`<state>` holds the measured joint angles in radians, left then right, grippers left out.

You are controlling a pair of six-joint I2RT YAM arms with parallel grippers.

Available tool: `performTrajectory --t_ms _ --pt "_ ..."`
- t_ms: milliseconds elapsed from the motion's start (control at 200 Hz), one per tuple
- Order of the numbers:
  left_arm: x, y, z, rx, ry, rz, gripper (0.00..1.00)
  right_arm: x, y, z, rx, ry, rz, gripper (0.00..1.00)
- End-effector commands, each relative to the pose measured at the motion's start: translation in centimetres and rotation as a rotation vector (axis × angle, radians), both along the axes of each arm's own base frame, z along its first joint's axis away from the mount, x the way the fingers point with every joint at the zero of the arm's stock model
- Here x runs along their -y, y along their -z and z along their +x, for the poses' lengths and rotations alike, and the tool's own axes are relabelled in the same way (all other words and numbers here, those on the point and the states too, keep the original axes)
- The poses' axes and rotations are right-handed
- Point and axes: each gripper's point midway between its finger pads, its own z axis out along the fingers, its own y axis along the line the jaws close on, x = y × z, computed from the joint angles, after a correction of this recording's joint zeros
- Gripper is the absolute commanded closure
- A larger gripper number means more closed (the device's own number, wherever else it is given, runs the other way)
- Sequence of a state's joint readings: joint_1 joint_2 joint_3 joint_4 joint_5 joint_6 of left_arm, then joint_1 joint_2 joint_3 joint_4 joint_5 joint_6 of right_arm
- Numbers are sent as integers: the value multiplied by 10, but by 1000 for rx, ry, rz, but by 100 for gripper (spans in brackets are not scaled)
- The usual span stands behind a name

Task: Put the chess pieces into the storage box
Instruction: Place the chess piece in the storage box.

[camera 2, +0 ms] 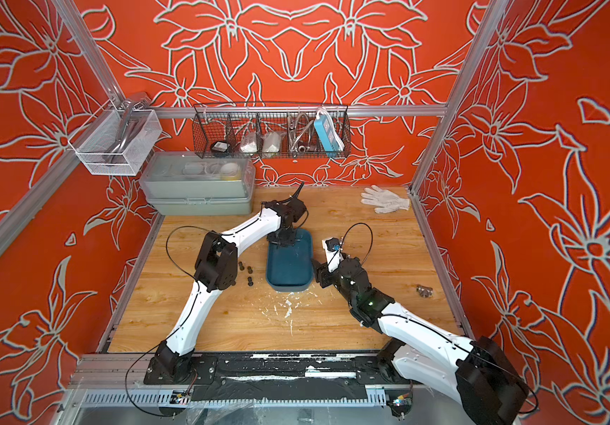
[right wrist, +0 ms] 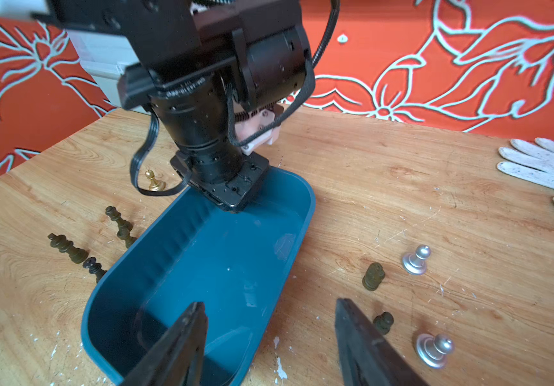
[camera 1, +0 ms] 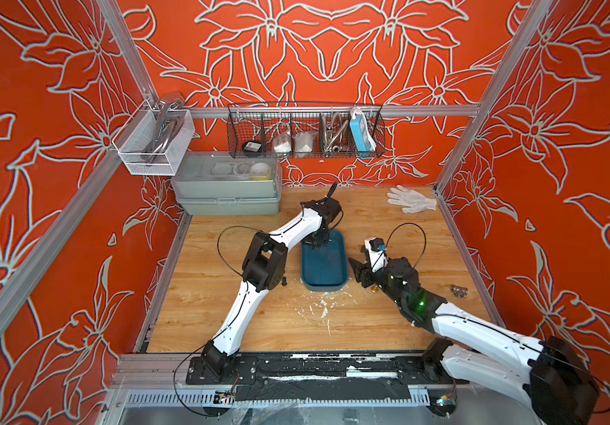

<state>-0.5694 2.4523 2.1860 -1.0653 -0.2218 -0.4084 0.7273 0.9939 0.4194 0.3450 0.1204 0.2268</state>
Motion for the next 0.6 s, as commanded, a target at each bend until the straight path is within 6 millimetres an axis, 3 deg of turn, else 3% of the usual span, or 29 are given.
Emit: performTrajectory --t_ms 0,345,596 --pt "-1 7 0 -15 -10 -8 86 3 -1 -3 6 9 18 35" --pt "0 14 -1 -24 -14 -17 85 4 -3 -5 15 9 29 35" --pt "-2 7 -1 -13 -7 -16 68 4 -4 -5 15 5 30 35"
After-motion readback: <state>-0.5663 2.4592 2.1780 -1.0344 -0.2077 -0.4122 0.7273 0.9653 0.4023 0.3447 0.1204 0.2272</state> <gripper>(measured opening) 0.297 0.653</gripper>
